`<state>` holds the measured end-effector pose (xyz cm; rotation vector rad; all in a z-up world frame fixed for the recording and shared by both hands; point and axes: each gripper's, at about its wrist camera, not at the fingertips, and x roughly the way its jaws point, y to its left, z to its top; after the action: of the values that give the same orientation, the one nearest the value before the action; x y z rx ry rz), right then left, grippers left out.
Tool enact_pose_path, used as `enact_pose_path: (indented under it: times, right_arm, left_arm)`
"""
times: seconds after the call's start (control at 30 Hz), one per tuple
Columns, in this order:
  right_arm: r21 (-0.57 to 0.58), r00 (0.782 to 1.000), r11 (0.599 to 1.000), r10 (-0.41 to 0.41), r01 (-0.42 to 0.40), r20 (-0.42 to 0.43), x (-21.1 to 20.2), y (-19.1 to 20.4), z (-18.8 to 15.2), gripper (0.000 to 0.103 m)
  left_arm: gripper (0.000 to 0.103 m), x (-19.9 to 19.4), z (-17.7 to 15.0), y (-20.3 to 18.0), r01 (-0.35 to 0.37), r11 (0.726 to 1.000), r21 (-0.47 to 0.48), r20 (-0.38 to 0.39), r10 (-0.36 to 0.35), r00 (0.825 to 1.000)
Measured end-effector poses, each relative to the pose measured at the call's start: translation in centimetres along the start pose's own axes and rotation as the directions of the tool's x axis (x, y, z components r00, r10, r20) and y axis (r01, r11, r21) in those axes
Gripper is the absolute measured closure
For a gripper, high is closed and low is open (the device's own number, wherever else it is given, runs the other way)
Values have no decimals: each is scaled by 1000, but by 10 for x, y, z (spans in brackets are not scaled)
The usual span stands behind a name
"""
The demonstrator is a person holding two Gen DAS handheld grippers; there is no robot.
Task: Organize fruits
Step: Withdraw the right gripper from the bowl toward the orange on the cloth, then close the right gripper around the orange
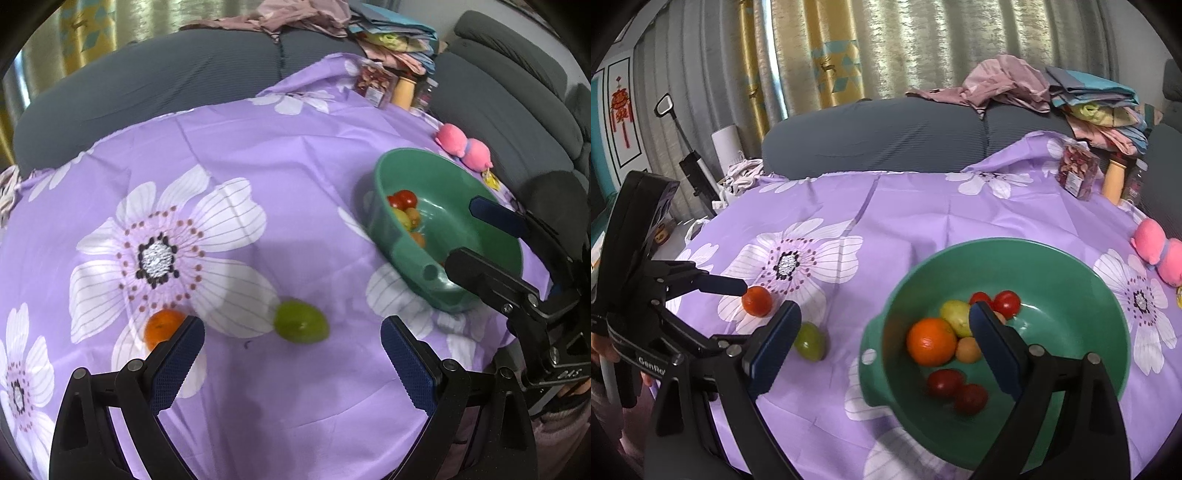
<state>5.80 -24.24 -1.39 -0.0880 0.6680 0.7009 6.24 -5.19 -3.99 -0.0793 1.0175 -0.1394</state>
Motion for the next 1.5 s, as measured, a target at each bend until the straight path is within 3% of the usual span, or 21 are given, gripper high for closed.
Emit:
enact_pose_path:
  times: [0.93,1.5]
  right_arm:
    - [-153,994,987,27,-43,-105,33,51,-4,10]
    - [-174,972,972,121,-157,-203,59,81,-9,10]
  left_arm:
    - [7,3,-14,66,11,992,-128,5,-10,1000]
    - [7,14,-19,101,66,977,-203,5,-66,998]
